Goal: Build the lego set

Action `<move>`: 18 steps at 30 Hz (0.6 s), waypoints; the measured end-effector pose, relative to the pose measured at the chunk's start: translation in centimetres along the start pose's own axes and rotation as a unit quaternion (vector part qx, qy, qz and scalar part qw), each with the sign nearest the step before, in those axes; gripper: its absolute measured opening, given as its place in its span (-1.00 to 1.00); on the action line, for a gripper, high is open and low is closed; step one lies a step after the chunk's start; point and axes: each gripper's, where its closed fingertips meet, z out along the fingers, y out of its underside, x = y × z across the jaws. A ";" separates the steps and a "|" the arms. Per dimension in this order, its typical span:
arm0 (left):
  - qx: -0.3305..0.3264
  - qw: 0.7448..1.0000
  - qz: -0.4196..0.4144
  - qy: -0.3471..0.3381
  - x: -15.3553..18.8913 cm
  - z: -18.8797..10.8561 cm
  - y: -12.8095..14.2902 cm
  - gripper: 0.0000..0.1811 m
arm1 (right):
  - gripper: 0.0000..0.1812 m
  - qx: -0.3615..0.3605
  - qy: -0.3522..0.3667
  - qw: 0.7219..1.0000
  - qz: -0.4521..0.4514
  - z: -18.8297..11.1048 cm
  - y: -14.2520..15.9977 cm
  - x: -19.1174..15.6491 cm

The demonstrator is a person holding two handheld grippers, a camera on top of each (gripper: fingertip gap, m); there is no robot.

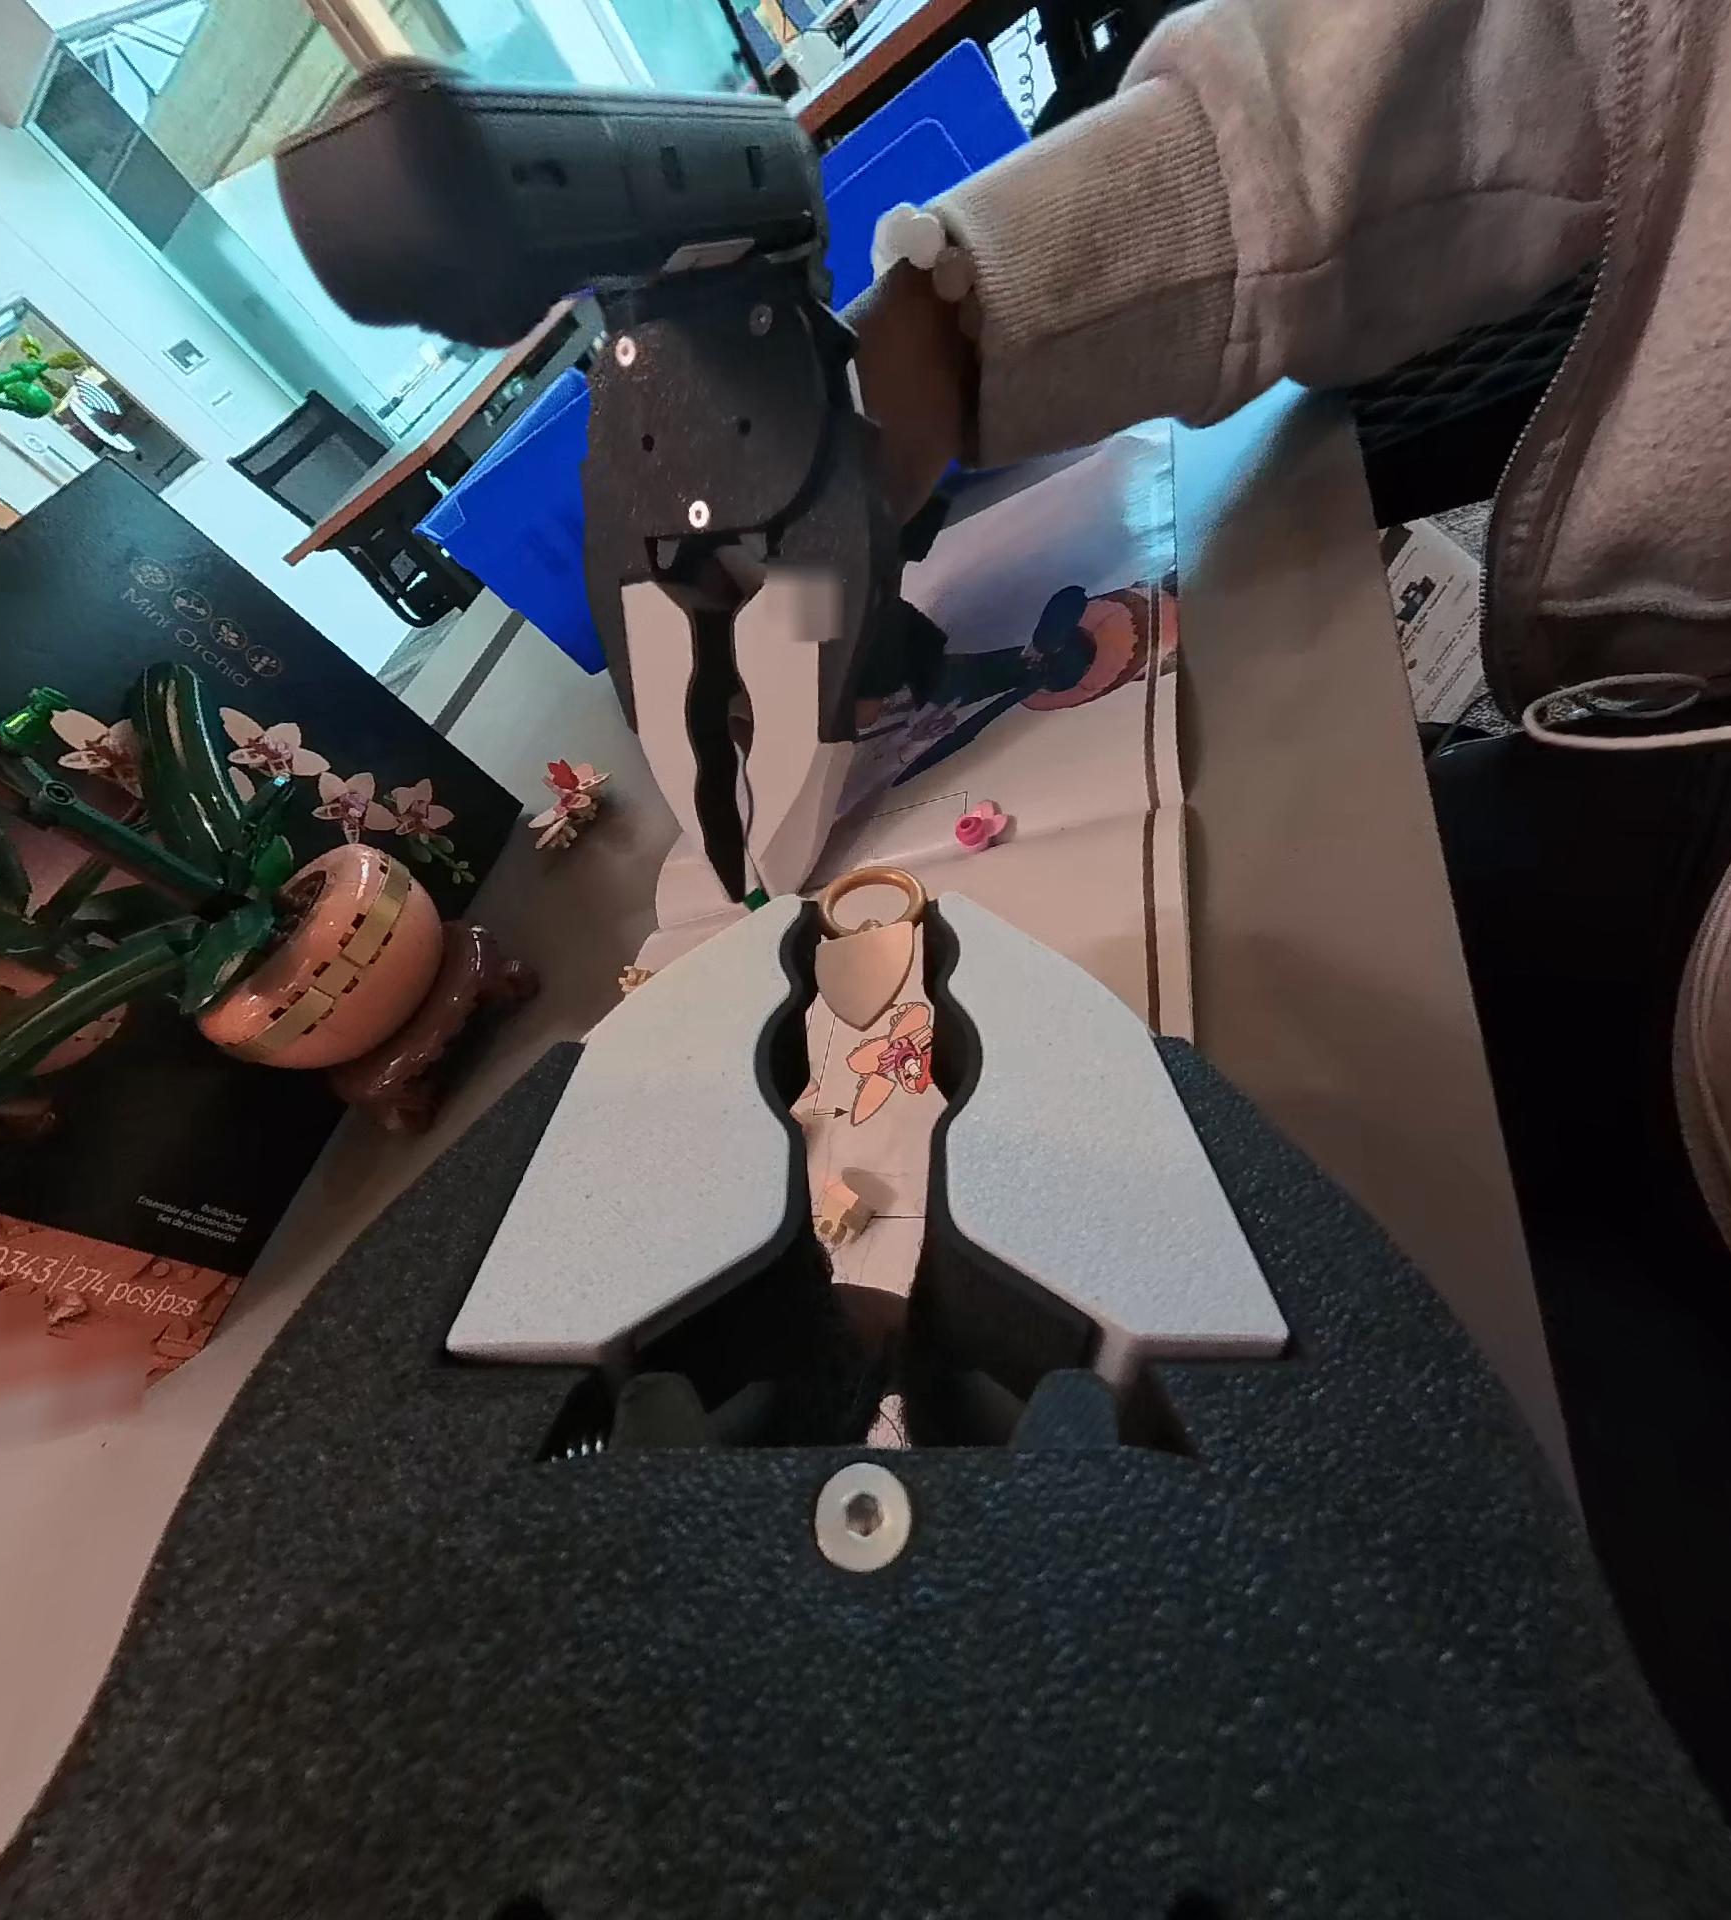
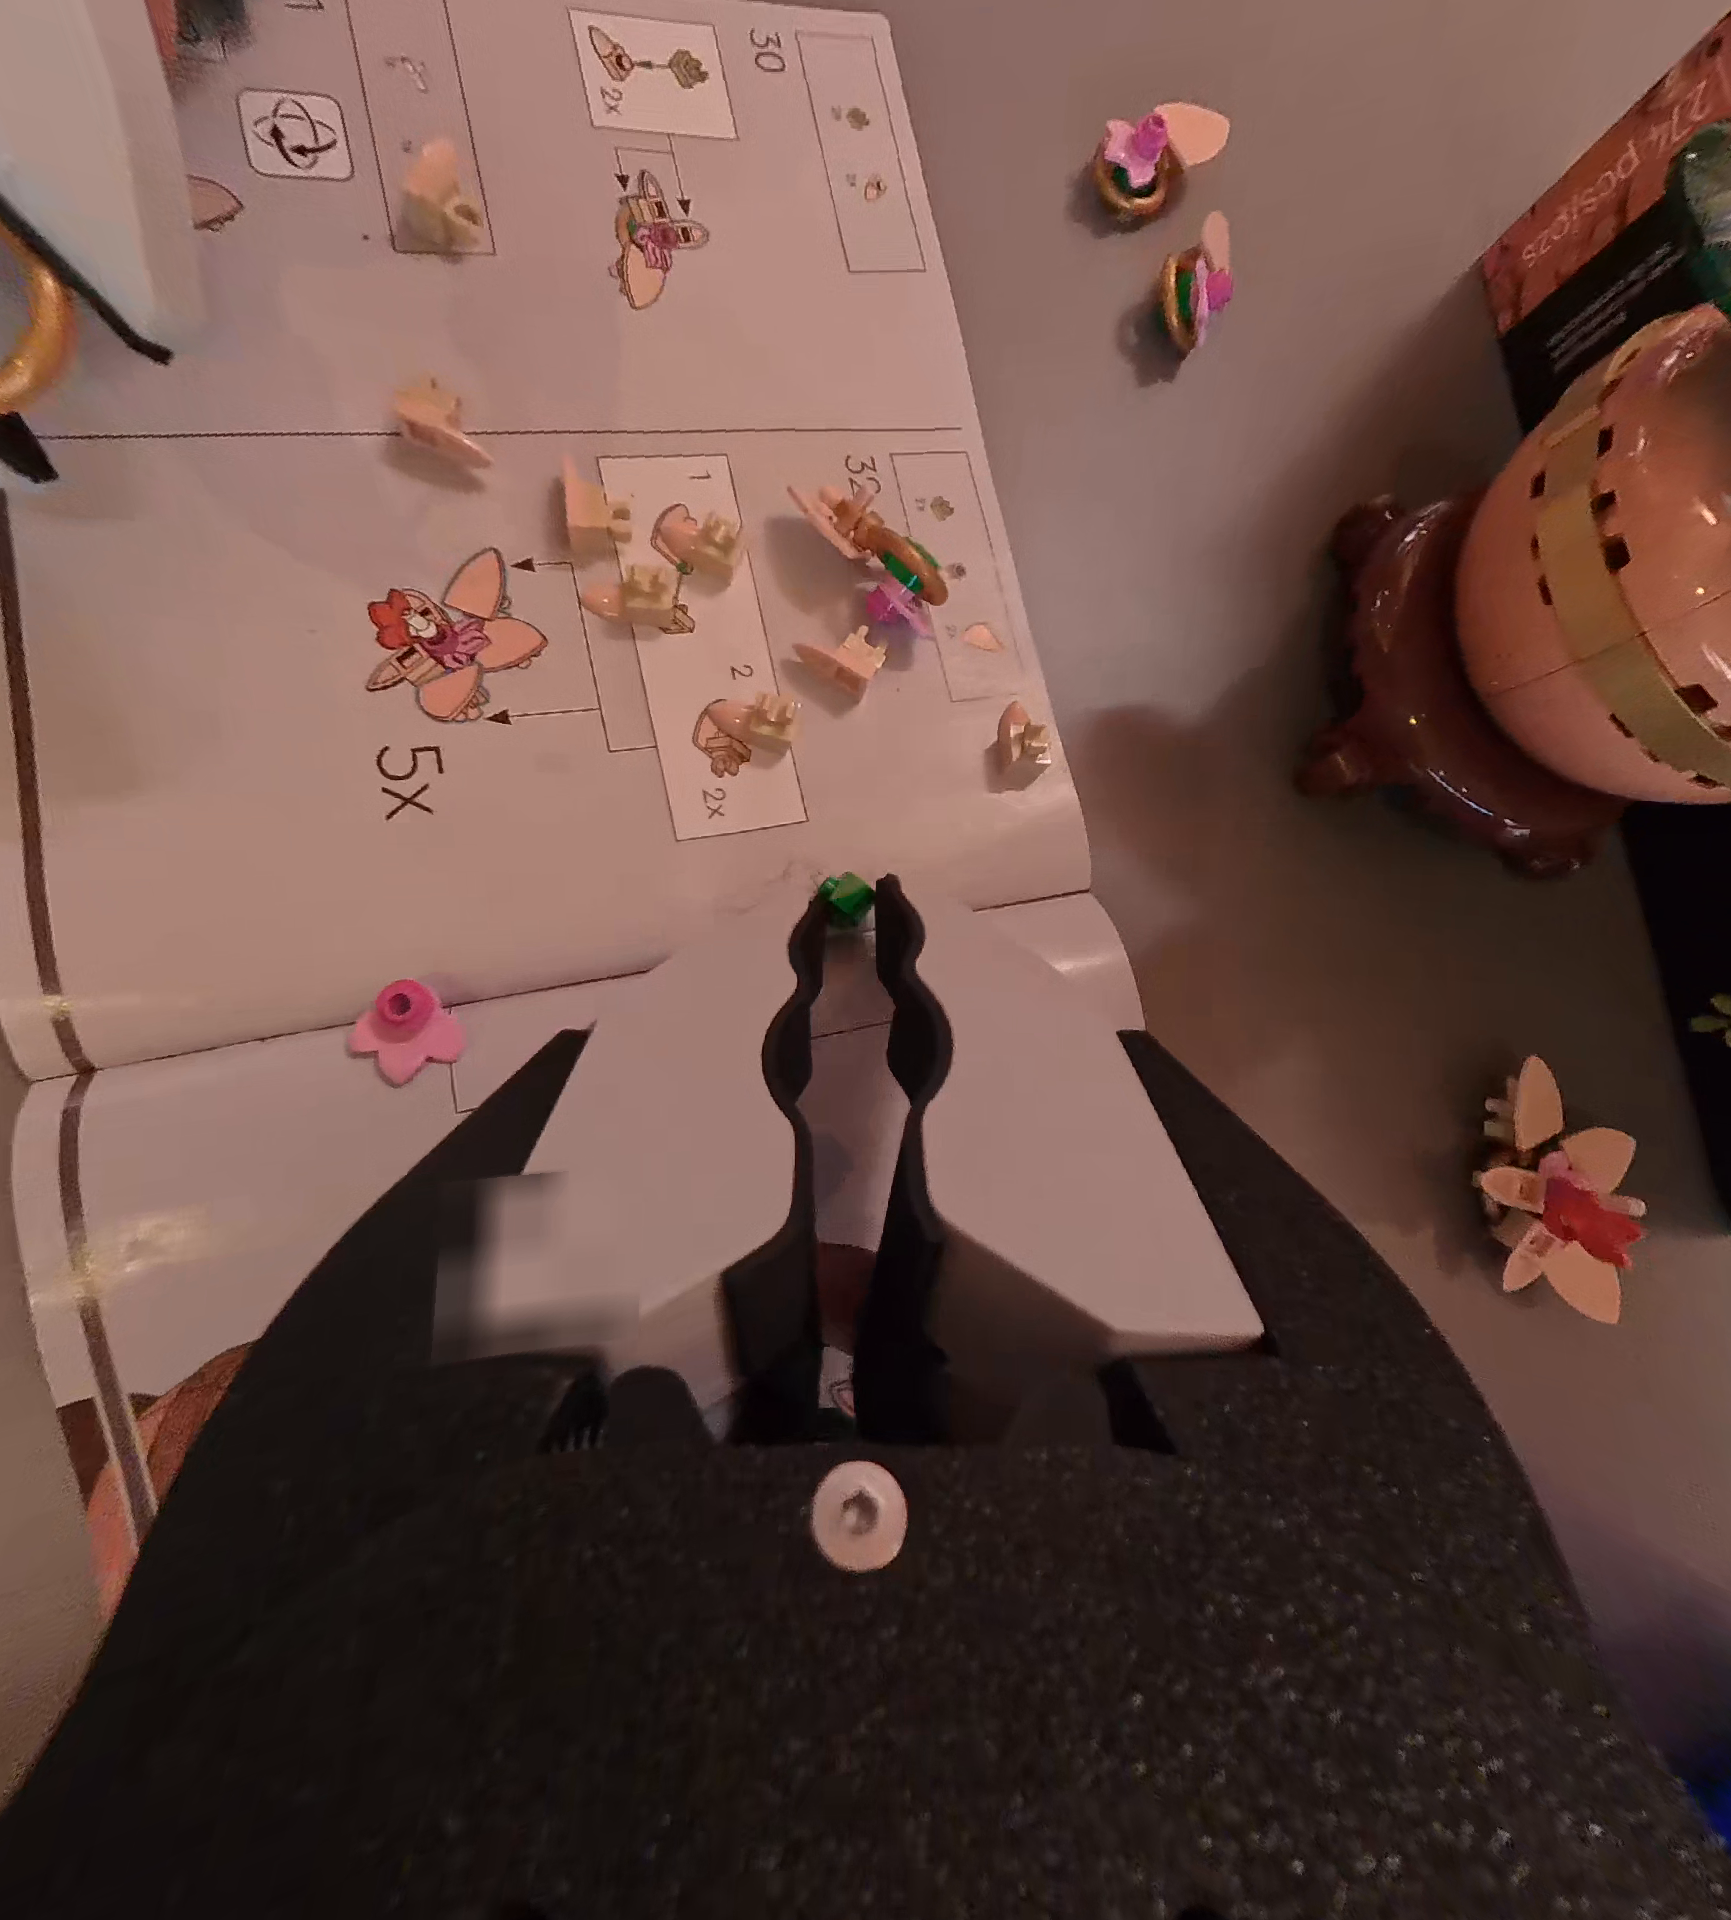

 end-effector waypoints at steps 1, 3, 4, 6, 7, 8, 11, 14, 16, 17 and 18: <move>-0.001 1.000 0.000 0.000 0.0 0.0 0.0 -0.79 | -0.90 -0.007 -0.011 1.000 -0.001 0.0 0.0 0.0; -0.002 1.000 -0.003 0.001 0.0 0.0 0.0 -0.79 | -0.91 -0.031 -0.047 0.998 0.002 -0.1 -0.2 -0.2; -0.002 1.000 -0.005 0.001 -0.1 0.0 0.0 -0.79 | -0.94 -0.048 -0.075 0.996 0.008 -0.4 -0.3 -0.4; 0.000 1.000 -0.008 0.002 -0.1 0.0 0.0 -0.79 | -0.94 -0.096 -0.138 0.985 0.027 -1.3 -0.5 -0.8; 0.003 1.000 -0.009 0.001 -0.1 -0.1 -0.1 -0.80 | -0.94 -0.118 -0.165 0.979 0.037 -1.8 -0.7 -1.0; 0.007 1.000 -0.008 0.000 -0.1 -0.1 -0.1 -0.80 | -0.94 -0.142 -0.201 0.968 0.046 -2.2 -0.8 -1.4; 0.020 1.000 -0.006 -0.002 -0.2 -0.4 -0.4 -0.80 | -0.94 -0.218 -0.249 0.942 0.055 -2.1 -0.2 -1.7; 0.028 1.000 -0.005 -0.007 -0.2 -0.7 -0.6 -0.80 | -0.93 -0.244 -0.294 0.921 0.075 -1.1 0.0 -2.7; 0.030 0.999 -0.004 -0.009 -0.2 -0.7 -0.6 -0.80 | -0.94 -0.236 -0.303 0.920 0.083 -0.6 -0.3 -2.7; 0.031 0.999 -0.004 -0.010 -0.2 -0.8 -0.6 -0.80 | -0.93 -0.228 -0.294 0.924 0.081 -0.3 -0.5 -2.4; 0.031 0.999 -0.004 -0.010 -0.2 -0.8 -0.6 -0.80 | -0.92 -0.226 -0.290 0.927 0.078 -0.2 -0.5 -2.1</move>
